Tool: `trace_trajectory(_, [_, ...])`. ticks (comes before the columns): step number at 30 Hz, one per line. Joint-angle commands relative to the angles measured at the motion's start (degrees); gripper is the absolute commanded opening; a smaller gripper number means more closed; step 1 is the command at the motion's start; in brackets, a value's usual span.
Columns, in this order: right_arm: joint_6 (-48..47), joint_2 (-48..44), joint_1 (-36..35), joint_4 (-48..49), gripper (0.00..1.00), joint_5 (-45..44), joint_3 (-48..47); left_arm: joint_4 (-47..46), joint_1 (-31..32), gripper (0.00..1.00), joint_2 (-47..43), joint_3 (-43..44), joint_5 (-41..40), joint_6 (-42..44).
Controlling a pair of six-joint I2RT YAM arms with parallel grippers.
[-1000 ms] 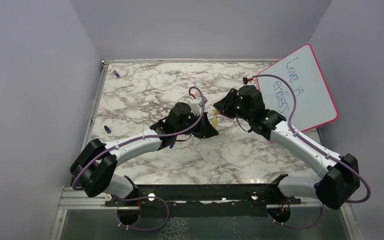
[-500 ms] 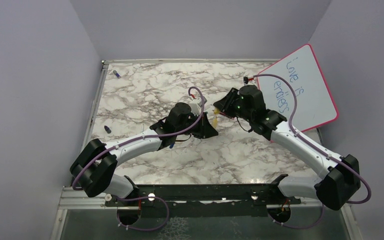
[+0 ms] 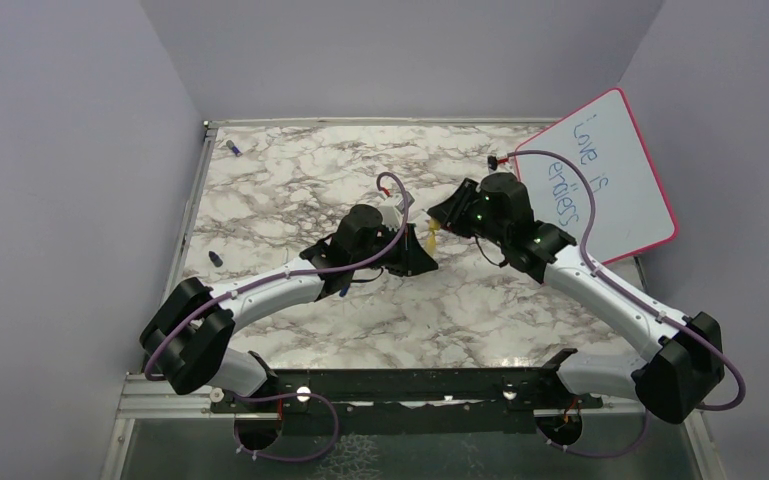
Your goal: Insert the pens into the pen caps
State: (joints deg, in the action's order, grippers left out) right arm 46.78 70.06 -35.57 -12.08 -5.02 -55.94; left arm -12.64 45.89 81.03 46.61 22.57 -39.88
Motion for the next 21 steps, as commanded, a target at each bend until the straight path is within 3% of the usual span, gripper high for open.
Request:
trace_trajectory(1, [-1.2, -0.2, -0.3, 0.8, 0.05, 1.3, 0.5, -2.3, 0.3, 0.0, -2.0, 1.8, 0.9, 0.0])
trace_trajectory(14, [-2.5, -0.6, -0.3, 0.1, 0.05, 4.7, 1.2, -1.5, 0.3, 0.0, -2.6, 2.8, -1.7, -0.1])
trace_trajectory(21, [-3.2, -1.4, -0.4, -1.1, 0.05, 8.1, 1.0, 0.2, 0.2, 0.0, -3.1, 4.1, -9.0, 0.5])
